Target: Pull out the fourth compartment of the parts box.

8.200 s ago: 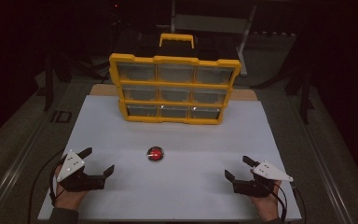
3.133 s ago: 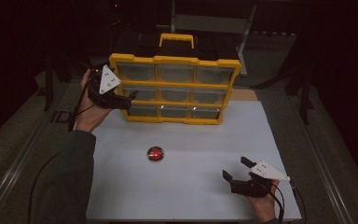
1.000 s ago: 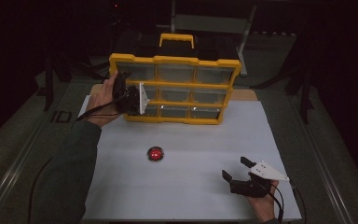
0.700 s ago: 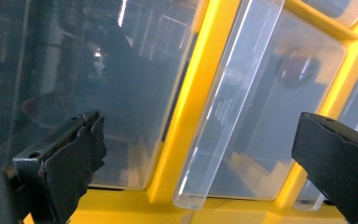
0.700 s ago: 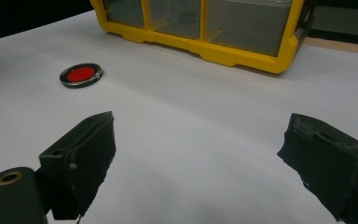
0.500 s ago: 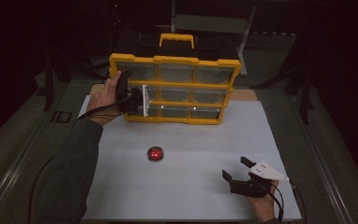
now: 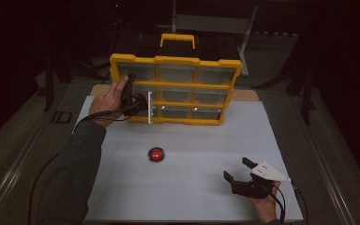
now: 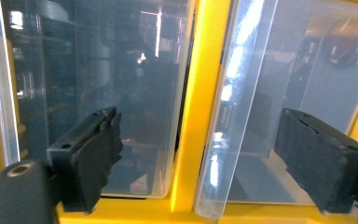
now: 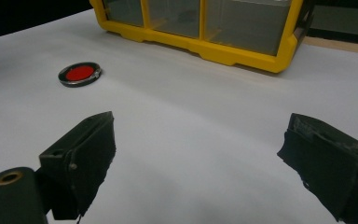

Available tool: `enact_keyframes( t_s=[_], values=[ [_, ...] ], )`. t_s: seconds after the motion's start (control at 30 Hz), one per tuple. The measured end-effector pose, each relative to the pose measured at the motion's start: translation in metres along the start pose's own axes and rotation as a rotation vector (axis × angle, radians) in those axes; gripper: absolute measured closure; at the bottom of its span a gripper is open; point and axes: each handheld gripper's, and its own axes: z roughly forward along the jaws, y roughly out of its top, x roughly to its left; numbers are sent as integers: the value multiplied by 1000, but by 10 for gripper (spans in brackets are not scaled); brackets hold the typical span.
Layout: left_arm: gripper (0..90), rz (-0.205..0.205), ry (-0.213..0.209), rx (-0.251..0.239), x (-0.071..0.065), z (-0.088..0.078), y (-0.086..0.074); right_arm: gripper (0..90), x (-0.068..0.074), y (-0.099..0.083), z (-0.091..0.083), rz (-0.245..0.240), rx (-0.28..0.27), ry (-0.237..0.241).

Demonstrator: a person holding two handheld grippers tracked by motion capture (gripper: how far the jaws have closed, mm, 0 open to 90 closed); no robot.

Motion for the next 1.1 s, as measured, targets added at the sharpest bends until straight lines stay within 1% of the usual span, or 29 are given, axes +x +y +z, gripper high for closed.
enact_keyframes(
  t_s=[0.23, 0.3, 0.37, 0.4, 0.43, 0.53, 0.63, 0.73, 0.8, 0.83, 0.87, 0.97, 1.03, 1.07, 1.1],
  values=[
    [244, 16, 49, 9, -7, 0, -1, 91, 0, 0, 0, -1, 3, 3],
    [280, 28, 52, 13, -9, -1, -2, 91, 0, 0, 0, -1, 2, 3],
    [297, 25, 53, 4, -11, -2, -3, 91, 0, 0, 0, -1, 2, 3],
    [354, 36, 54, 3, -13, -2, -3, 91, 0, 0, 0, -1, 3, 3],
    [372, 47, 60, -2, -14, -2, -3, 91, 0, 0, 0, -1, 3, 3],
    [426, 49, 63, -6, -16, -3, -4, 91, 0, 0, 0, -1, 2, 3],
    [479, 59, 77, -10, -20, -4, -5, 91, 0, 0, 0, -2, 4, 3],
    [506, 62, 95, -18, -23, -4, -5, 91, 0, 0, 0, -2, 4, 3],
    [526, 68, 100, -17, -23, -5, -5, 91, 0, 0, 0, -2, 4, 3],
    [535, 69, 114, -17, -22, -5, -4, 91, 0, 0, 0, -2, 5, 3],
    [543, 71, 120, -16, -21, -5, -4, 91, 0, 0, 0, -4, 5, 3],
    [563, 66, 134, -14, -19, -6, -3, 91, 1, 0, 0, -3, 5, 4],
    [561, 65, 136, -13, -20, -6, -3, 91, 0, 0, 0, -4, 5, 4],
    [563, 82, 153, -11, -21, -6, -2, 91, 1, 0, 0, -3, 5, 3],
    [565, 84, 156, -8, -22, -6, -2, 91, 0, 0, 0, -3, 4, 3]
  ],
)
